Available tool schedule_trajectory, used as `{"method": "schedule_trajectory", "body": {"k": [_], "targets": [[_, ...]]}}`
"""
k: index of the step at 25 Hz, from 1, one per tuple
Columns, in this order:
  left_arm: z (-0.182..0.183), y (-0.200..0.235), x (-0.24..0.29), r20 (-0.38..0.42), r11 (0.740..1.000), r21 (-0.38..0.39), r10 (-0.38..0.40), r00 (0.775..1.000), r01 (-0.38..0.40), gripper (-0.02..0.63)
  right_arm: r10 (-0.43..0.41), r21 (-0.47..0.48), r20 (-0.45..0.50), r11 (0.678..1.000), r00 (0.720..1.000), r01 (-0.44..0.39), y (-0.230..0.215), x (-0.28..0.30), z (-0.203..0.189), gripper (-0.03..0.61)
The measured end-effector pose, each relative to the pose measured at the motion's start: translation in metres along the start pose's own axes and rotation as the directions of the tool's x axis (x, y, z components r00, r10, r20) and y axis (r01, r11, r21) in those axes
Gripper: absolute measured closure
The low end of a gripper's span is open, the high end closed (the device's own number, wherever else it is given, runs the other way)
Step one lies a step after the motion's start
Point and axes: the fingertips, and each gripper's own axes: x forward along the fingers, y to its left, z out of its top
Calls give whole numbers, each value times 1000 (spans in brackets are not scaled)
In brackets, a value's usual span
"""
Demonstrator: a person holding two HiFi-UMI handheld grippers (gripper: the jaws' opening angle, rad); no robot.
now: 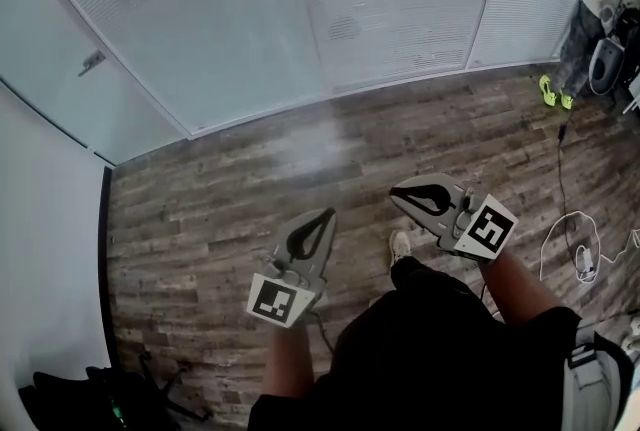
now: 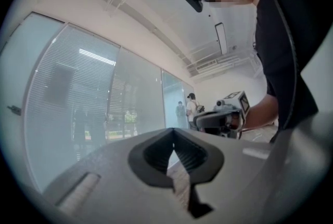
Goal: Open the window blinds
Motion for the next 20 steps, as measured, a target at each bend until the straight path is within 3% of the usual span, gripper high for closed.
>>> {"method": "schedule_trajectory", "body": {"k": [12,20], "targets": [[-19,53,38,-104,996,26,87,991,-85,609,64,44,62,997,996,-67,-80,27,-21,572],[-23,98,86,-125,986,52,163,979,-157,609,117,54,82,991,990,-122,-149,41,-26,572]]}}
